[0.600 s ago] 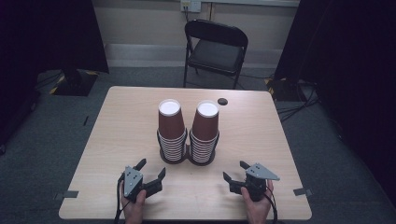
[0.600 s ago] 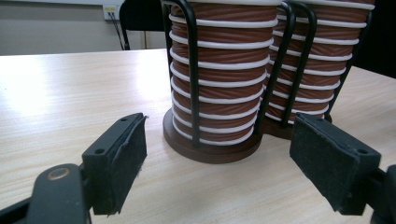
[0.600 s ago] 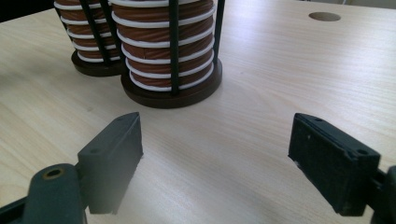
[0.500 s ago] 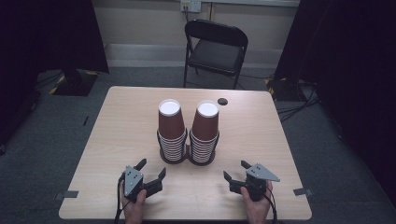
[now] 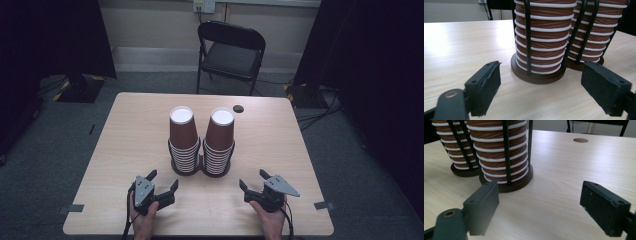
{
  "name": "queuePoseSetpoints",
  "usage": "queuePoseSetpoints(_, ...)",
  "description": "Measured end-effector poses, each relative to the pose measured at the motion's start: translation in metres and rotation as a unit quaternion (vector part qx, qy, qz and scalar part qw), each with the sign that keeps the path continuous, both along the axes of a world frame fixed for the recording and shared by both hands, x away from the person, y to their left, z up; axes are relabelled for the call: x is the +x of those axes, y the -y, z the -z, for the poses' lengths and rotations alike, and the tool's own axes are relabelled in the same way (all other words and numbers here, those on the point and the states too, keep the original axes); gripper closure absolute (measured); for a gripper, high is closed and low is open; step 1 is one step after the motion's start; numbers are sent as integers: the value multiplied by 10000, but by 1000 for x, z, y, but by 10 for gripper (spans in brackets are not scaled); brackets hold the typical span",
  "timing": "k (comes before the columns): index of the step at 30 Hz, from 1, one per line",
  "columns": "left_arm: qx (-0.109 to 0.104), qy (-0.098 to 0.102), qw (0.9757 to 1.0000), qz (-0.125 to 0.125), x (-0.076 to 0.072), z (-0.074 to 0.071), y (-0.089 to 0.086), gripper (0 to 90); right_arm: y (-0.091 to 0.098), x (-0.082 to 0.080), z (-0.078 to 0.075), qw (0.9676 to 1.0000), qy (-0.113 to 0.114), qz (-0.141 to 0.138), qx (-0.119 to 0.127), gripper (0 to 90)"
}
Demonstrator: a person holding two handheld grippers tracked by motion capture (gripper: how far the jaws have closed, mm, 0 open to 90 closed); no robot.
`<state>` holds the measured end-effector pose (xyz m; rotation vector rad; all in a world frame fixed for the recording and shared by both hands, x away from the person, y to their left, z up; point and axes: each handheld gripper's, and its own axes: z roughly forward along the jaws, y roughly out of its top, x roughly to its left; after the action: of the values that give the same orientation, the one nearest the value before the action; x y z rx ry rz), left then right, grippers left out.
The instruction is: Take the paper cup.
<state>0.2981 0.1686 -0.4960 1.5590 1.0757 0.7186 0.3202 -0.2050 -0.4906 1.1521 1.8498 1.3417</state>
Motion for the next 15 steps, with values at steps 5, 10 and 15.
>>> queuePoseSetpoints(5, 23, -46, 10000, 19, 1, 0, 0, 161, -5, 2, -4, 9999, 11, -137, 53, 200)
queuePoseSetpoints(10, 11, 21, 10000, 58, 0, 0, -1, 161, -7, 2, -11, 9993, 82, -308, 219, 248)
queuePoseSetpoints(15, 1, 23, 10000, 57, 0, 0, -1, 162, -8, 4, -21, 9984, 154, -395, 371, 291)
